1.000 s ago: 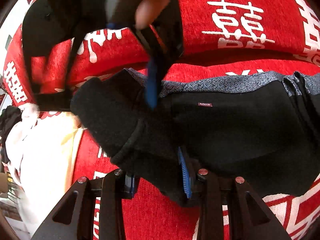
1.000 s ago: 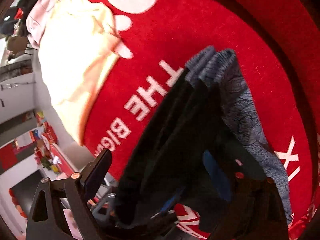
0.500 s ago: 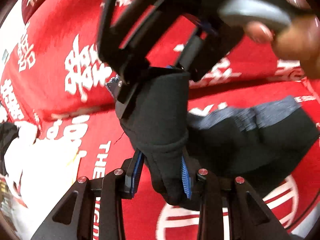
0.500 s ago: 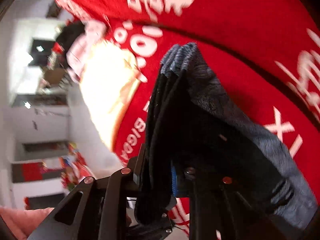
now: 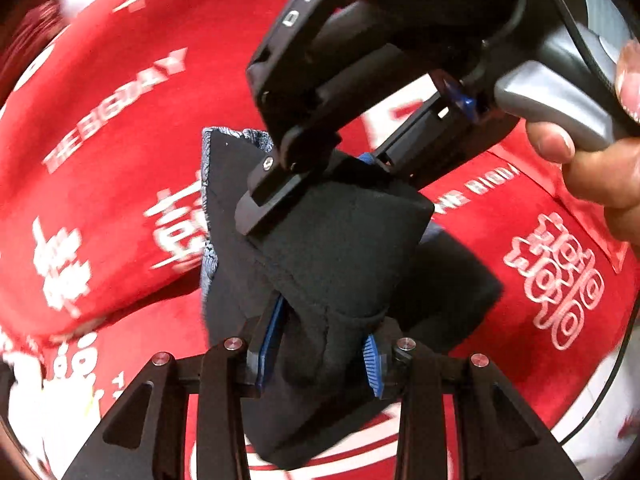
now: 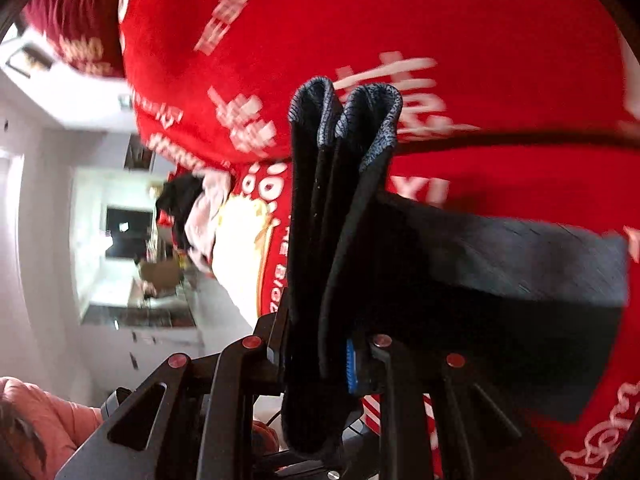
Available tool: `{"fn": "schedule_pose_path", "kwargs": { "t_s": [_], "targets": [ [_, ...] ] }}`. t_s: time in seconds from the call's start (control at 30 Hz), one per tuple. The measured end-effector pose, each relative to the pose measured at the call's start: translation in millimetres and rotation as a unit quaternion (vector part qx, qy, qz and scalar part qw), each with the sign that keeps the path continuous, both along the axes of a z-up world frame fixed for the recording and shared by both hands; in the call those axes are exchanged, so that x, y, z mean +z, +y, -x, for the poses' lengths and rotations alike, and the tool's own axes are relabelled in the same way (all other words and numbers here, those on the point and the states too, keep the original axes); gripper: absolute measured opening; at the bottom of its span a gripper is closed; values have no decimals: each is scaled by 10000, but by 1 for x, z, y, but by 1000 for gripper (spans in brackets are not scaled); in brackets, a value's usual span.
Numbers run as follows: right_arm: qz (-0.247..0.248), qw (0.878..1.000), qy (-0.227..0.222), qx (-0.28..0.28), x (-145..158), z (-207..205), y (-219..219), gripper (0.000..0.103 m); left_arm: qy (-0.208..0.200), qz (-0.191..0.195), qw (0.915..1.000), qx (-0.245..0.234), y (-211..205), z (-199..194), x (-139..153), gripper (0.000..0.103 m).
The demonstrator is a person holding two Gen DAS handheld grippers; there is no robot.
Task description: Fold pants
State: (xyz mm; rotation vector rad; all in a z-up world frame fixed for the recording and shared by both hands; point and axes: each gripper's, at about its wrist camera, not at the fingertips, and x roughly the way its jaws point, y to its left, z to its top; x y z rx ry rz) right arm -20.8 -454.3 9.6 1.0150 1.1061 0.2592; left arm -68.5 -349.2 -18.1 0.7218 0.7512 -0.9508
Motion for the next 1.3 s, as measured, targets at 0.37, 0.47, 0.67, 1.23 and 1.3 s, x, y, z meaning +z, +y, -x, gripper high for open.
{"fn": "schedule_pose_path", "kwargs": {
  "t_s": [0.37,0.47,0.67,1.23,1.3],
  "targets": [
    [-192,9960,450,-744,-88,95,-72,25,-79,-813,9950,-567,-69,77,-77,36],
    [-226,9945,601,-828,-116,103,-78,25,-98,-1030,9930,-575,-73,83,-94,57],
    [-90,9940,696,-834,-127,112,-82,30,268,-931,9939,-522,-58,77,-78,71],
    [1967,9595,1746,-1010,-78,151,-51,58,1216,-1044,9740,1600,33,-45,-59,71],
    [2305,9520,1687,-1104,-63,151,-44,58,1377,-1166,9681,1738,39,-53,-69,71]
  ]
}}
